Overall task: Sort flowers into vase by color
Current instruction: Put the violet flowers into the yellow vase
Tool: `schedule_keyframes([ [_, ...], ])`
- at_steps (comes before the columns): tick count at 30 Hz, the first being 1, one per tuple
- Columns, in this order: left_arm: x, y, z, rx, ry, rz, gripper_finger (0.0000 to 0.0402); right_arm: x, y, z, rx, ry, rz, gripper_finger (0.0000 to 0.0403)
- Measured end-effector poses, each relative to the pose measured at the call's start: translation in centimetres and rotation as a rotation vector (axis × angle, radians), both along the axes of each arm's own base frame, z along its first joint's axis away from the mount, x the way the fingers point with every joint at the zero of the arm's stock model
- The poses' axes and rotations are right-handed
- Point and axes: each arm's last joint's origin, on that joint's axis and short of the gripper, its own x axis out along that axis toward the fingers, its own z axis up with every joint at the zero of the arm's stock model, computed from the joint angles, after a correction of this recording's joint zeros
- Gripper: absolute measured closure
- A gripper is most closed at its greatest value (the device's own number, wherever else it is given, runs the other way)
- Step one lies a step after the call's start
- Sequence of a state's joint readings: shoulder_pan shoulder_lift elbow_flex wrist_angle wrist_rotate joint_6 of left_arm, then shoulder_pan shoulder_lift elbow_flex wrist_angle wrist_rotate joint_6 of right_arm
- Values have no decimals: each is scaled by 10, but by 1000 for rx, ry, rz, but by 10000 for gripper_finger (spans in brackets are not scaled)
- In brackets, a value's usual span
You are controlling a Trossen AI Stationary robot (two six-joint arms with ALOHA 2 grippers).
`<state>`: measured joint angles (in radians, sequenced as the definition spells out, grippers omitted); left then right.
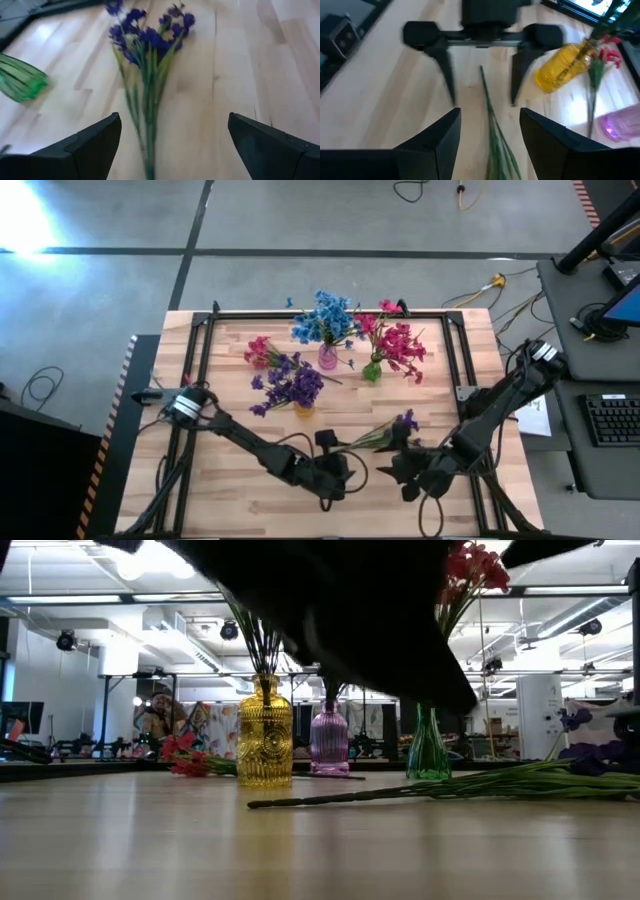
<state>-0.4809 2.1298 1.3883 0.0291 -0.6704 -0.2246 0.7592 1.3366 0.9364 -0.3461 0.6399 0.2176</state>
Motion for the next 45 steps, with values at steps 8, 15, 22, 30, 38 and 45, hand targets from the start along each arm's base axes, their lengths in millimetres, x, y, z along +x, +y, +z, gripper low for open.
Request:
schedule_keyframes([
  [8,26,22,-32,-6,40,68,52,0,-1,-5,-21,-17,-33,206],
  [15,36,42,-43,-75,58,46,56,1,0,-4,-13,-25,-35,207],
  [22,37,54,-47,-129,75,48,106,2,0,-4,-2,-35,-36,207],
  [30,30,57,-55,-223,83,77,217,2,1,-3,7,-40,-40,206],
  [38,26,49,-57,-220,95,74,367,5,3,5,16,-84,-36,206],
  [45,23,42,-54,-235,97,71,398,26,4,55,-75,-261,12,207],
])
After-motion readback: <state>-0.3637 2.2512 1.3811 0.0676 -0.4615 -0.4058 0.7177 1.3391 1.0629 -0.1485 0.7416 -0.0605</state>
